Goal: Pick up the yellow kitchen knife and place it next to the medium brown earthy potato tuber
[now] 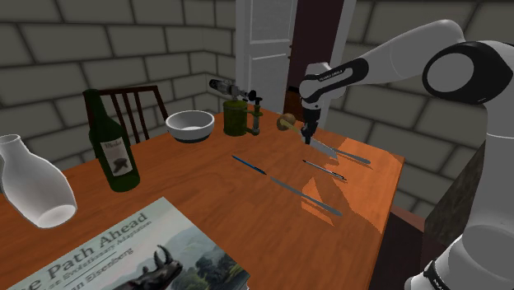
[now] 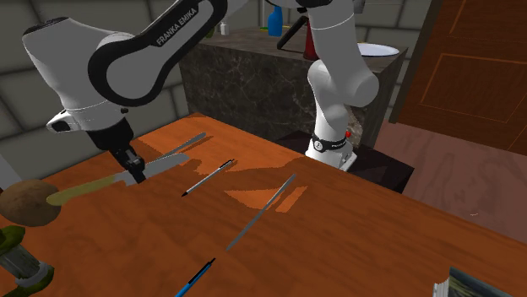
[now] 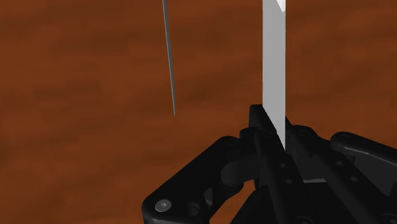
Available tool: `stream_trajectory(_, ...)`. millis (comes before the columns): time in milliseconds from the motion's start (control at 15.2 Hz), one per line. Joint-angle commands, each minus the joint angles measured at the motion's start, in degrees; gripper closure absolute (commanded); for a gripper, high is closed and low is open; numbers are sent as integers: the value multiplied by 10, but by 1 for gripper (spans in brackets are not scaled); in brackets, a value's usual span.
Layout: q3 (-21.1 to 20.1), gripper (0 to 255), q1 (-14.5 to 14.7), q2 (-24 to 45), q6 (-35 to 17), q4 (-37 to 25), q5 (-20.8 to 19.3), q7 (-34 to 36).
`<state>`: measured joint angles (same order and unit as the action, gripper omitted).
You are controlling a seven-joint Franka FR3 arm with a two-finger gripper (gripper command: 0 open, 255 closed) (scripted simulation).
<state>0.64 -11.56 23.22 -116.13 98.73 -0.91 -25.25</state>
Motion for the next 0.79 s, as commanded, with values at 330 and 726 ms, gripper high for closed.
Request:
stream_trajectory(330, 0, 0, 0, 0, 0, 0, 0, 0)
stream_trajectory(726, 0, 0, 1, -14, 52, -38, 0, 0)
